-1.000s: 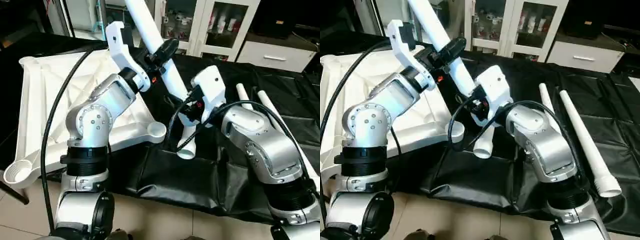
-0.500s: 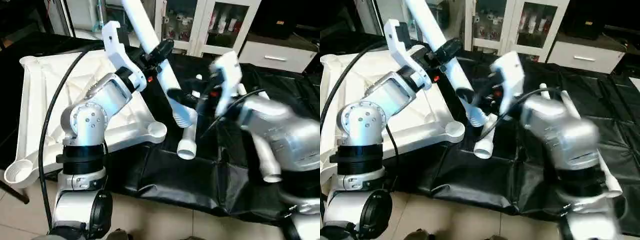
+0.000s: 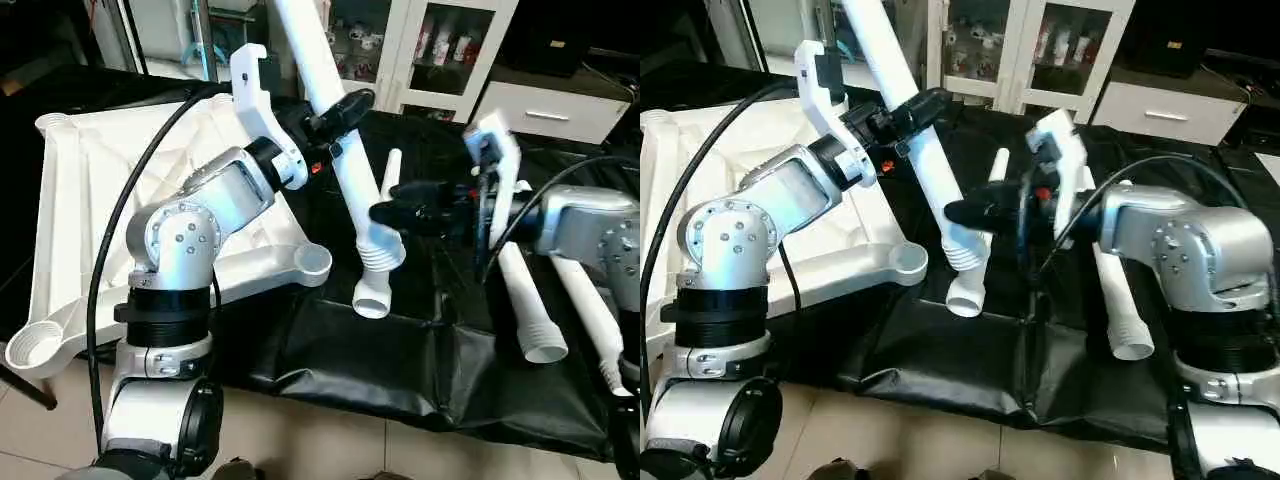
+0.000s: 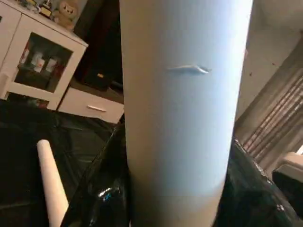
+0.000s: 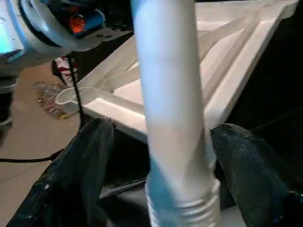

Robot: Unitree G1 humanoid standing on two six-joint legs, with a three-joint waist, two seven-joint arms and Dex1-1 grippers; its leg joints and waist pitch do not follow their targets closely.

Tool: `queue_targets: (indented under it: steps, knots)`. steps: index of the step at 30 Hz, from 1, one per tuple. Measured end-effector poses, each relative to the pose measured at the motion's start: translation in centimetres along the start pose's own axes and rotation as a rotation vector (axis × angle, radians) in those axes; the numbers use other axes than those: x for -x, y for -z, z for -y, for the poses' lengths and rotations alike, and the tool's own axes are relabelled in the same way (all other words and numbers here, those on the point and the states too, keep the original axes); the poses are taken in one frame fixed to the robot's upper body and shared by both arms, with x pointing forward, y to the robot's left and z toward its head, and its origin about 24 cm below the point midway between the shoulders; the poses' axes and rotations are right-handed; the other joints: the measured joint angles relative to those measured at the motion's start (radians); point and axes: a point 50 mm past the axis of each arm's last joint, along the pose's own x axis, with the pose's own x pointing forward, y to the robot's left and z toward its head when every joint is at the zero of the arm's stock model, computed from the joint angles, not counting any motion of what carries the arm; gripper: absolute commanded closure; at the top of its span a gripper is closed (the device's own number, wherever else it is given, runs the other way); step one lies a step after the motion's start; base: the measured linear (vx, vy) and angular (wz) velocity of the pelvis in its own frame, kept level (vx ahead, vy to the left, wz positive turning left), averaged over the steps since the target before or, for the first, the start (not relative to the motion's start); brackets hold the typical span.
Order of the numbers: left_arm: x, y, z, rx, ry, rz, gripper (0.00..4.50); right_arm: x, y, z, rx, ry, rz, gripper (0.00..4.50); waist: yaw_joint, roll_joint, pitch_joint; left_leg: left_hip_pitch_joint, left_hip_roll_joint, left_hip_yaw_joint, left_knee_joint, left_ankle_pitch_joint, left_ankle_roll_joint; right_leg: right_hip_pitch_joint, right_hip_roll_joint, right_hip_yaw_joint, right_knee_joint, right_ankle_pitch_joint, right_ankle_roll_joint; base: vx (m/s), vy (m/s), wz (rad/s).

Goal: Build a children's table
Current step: Pick table leg

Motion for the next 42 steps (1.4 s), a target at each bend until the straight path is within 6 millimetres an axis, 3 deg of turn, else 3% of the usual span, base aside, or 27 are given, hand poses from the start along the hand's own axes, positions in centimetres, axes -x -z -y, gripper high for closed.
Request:
queue_targets:
  steps: [8, 17, 34, 42]
  knots:
    - [-0.6, 0.5, 0.9, -0.101, 0.022, -0.072, 2.66, -1.3, 0.8, -0.3, 0.019, 0.035, -0.092, 0.85, 0.003, 0.0, 0.0, 0.0, 0.0, 0.0, 0.0, 0.0, 0.0, 0.0, 0.0, 0.0, 0.0, 0.0, 0.0, 0.0, 0.0, 0.0]
    - [-1.1, 0.6, 1.1, -0.161, 0.002, -0.094, 2.66, -3.0, 1.8, -0.5, 0.038, 0.088, -0.079, 0.85, 0.002, 0.001, 0.0, 0.0, 0.0, 0.0, 0.0, 0.0, -0.001, 0.0, 0.0, 0.0, 0.0, 0.0, 0.0, 0.0, 0.0, 0.0]
    - [-1.1, 0.6, 1.0, -0.203, -0.002, -0.092, 2.66, -5.2, 2.1, -0.5, 0.039, 0.19, -0.033, 2.46, -0.001, 0.001, 0.0, 0.0, 0.0, 0.0, 0.0, 0.001, -0.002, 0.0, 0.0, 0.0, 0.0, 0.0, 0.0, 0.0, 0.0, 0.0]
    - [-1.2, 0.8, 1.1, -0.218, 0.006, -0.104, 2.67, -5.2, 2.2, -0.6, 0.043, 0.18, -0.045, 2.59, -0.002, 0.001, 0.0, 0.0, 0.0, 0.0, 0.0, 0.001, -0.002, 0.0, 0.0, 0.0, 0.0, 0.0, 0.0, 0.0, 0.0, 0.0]
